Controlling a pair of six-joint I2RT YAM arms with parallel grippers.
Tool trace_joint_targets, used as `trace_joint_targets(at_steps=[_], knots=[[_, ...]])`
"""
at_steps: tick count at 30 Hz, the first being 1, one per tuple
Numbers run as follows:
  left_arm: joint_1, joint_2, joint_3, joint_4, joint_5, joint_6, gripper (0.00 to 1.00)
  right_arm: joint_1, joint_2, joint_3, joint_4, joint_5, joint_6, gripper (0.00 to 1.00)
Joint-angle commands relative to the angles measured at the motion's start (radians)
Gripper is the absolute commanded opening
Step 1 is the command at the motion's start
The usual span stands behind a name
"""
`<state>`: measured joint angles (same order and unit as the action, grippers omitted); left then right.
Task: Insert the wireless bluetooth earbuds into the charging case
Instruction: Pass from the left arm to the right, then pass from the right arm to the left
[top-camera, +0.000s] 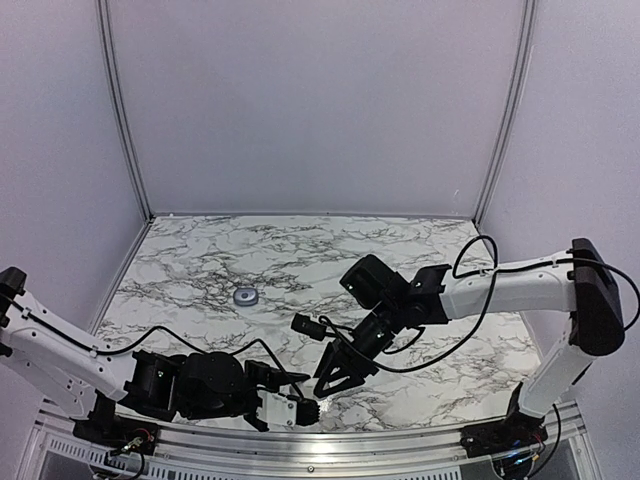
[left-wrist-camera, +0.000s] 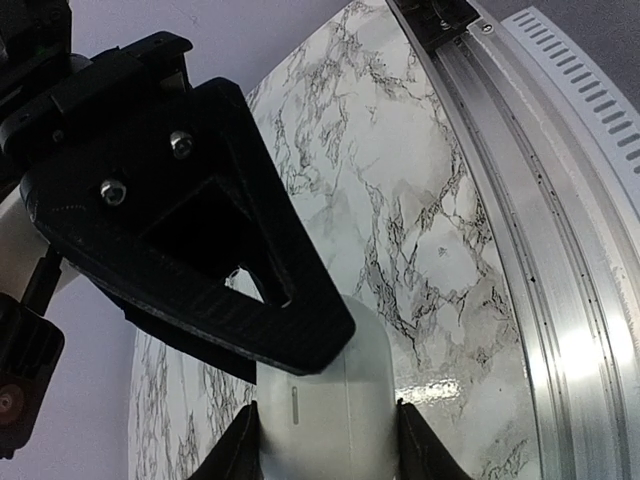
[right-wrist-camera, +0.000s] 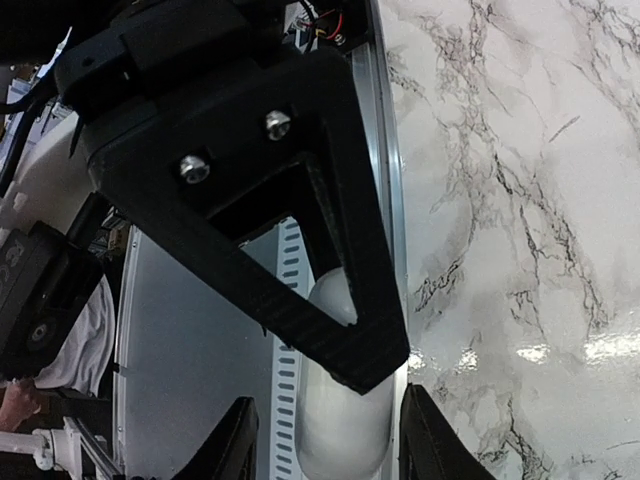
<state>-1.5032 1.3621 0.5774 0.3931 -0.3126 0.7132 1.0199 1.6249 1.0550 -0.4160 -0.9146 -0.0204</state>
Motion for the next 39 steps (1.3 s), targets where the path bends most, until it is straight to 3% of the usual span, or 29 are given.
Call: trace_joint_targets(at_steps=[1, 12, 15, 18, 24, 30, 33, 39], knots=[[-0.009, -0.021, 0.029, -0.013, -0.002, 0.012, 0.29, 0.02, 0.026, 0.052, -0.047, -0.024, -0.033, 0.37], [-0.017, -0.023, 0.025, -0.016, -0.019, 0.016, 0.31, 0.018, 0.043, 0.06, -0.042, -0.031, -0.024, 0.08], [-0.014, -0.043, 0.024, -0.013, -0.051, -0.02, 0.47, 0.007, 0.03, 0.053, -0.015, -0.031, -0.011, 0.0], [-0.004, -0.09, 0.019, -0.01, -0.073, -0.072, 0.62, -0.02, -0.003, 0.032, 0.034, -0.031, 0.014, 0.0], [0.044, -0.244, -0.048, 0.052, -0.107, -0.186, 0.8, -0.115, -0.144, -0.033, 0.19, 0.016, 0.122, 0.0], [0.136, -0.307, -0.089, 0.234, -0.211, -0.34, 0.97, -0.152, -0.294, -0.164, 0.656, 0.212, 0.363, 0.0], [0.143, -0.257, -0.042, 0.248, -0.249, -0.316, 0.99, -0.142, -0.289, -0.173, 0.774, 0.291, 0.459, 0.0], [0.147, -0.134, 0.039, 0.293, -0.281, -0.296, 0.99, -0.051, -0.264, -0.168, 0.838, 0.418, 0.52, 0.0]])
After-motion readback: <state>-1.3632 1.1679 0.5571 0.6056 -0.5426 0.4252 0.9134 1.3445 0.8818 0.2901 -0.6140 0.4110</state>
